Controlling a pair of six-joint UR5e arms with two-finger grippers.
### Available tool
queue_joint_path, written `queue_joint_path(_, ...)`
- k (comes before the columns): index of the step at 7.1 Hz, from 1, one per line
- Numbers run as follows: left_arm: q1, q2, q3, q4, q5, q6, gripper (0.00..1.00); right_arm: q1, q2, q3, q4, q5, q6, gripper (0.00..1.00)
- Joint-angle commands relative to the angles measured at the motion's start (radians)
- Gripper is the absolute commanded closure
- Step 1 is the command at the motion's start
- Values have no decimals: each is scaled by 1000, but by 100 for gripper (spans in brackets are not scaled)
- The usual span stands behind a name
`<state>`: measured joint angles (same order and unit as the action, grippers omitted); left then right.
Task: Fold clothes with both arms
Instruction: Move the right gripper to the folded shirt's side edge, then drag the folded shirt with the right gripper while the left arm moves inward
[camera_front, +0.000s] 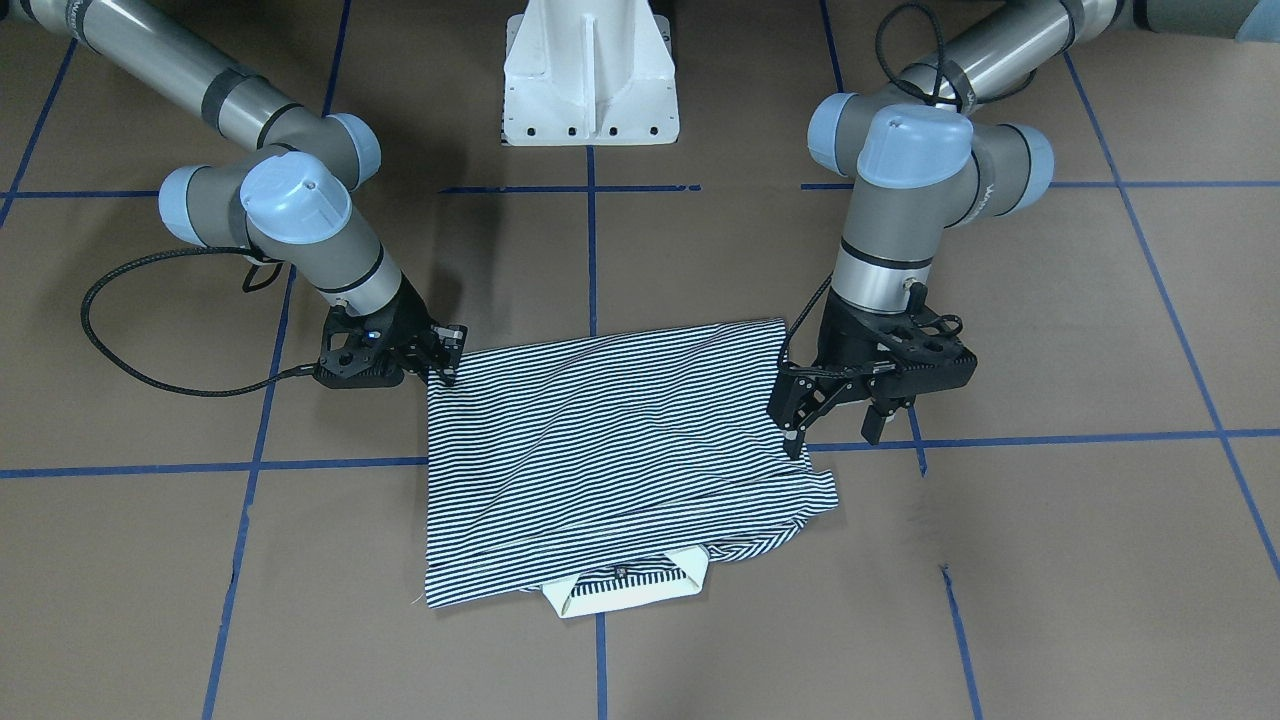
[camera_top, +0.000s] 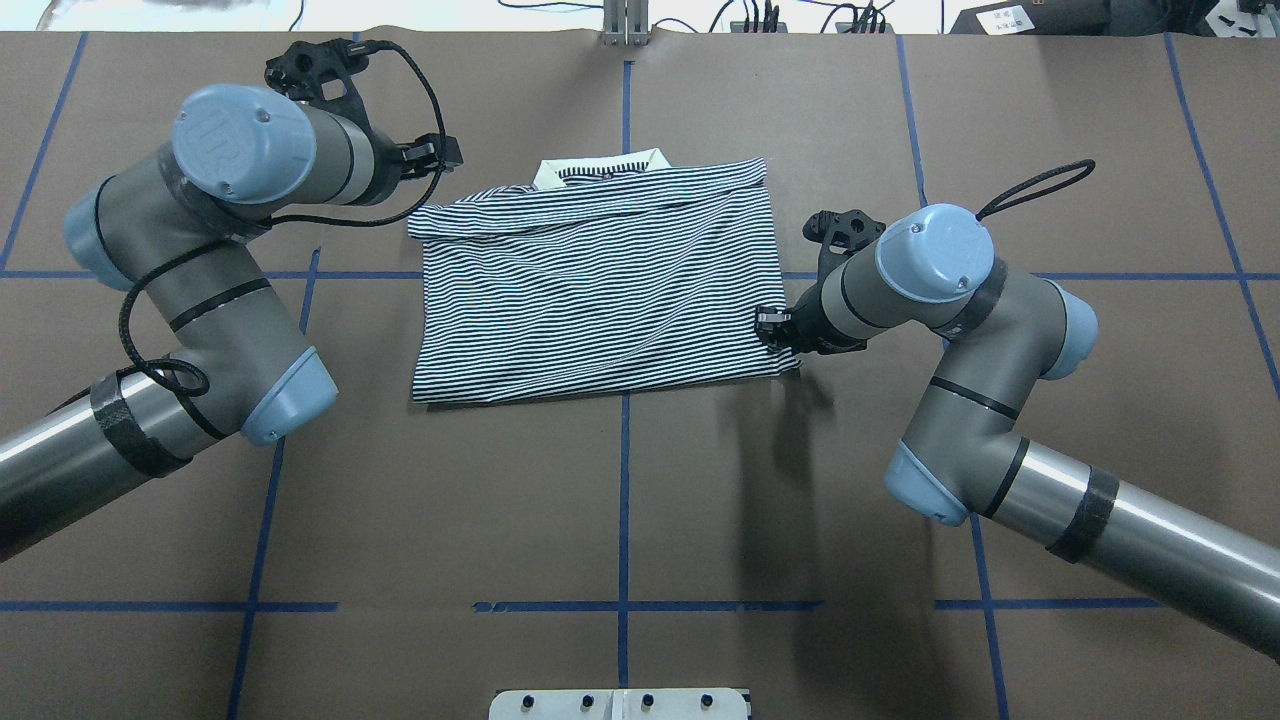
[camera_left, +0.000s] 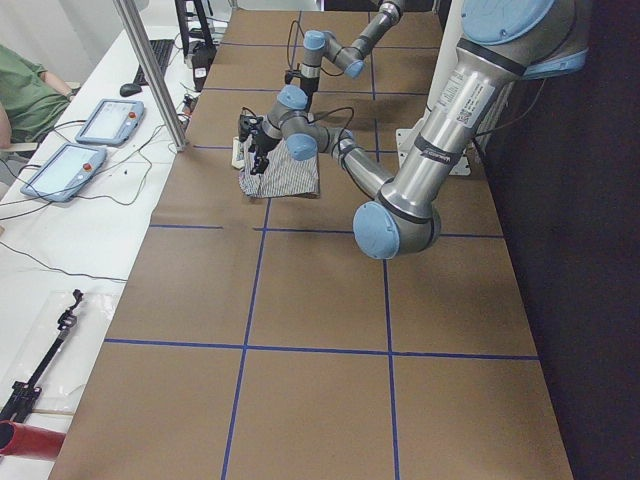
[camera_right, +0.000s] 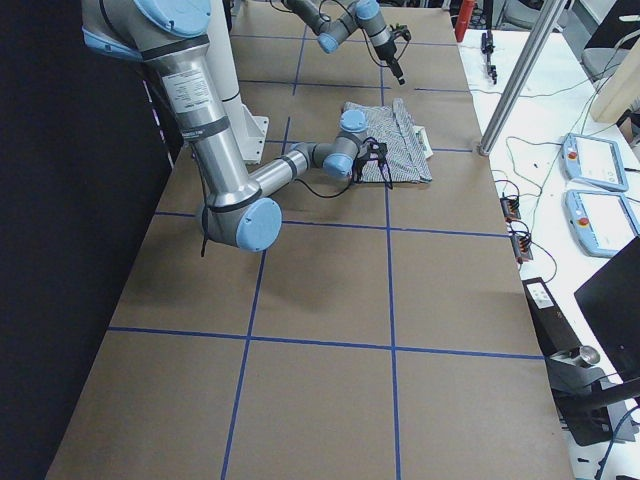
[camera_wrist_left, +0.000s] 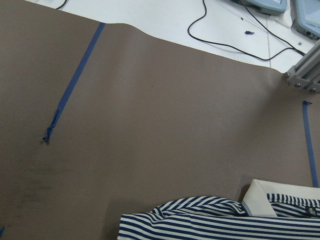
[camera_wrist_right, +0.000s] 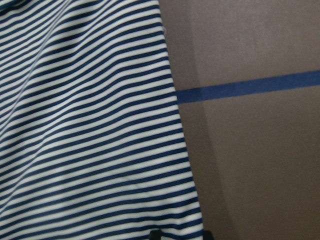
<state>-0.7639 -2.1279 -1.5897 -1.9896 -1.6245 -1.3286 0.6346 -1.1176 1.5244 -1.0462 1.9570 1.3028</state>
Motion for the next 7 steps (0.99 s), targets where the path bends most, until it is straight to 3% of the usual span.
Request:
queue_joint_path(1, 0, 0, -7, 0, 0, 0, 0, 0, -13, 31, -2, 17, -4, 100)
queue_joint_path(3, 0, 0, -10, 0, 0, -1, 0, -59, -121, 138, -14, 1, -2, 100)
queue_joint_path(5, 2, -1, -15, 0, 0, -3, 0, -174, -322, 341, -14, -33, 13, 100)
queue_joint_path(7, 8, -1, -15, 0, -2, -14, 0, -272, -448, 494, -15, -33, 59, 100)
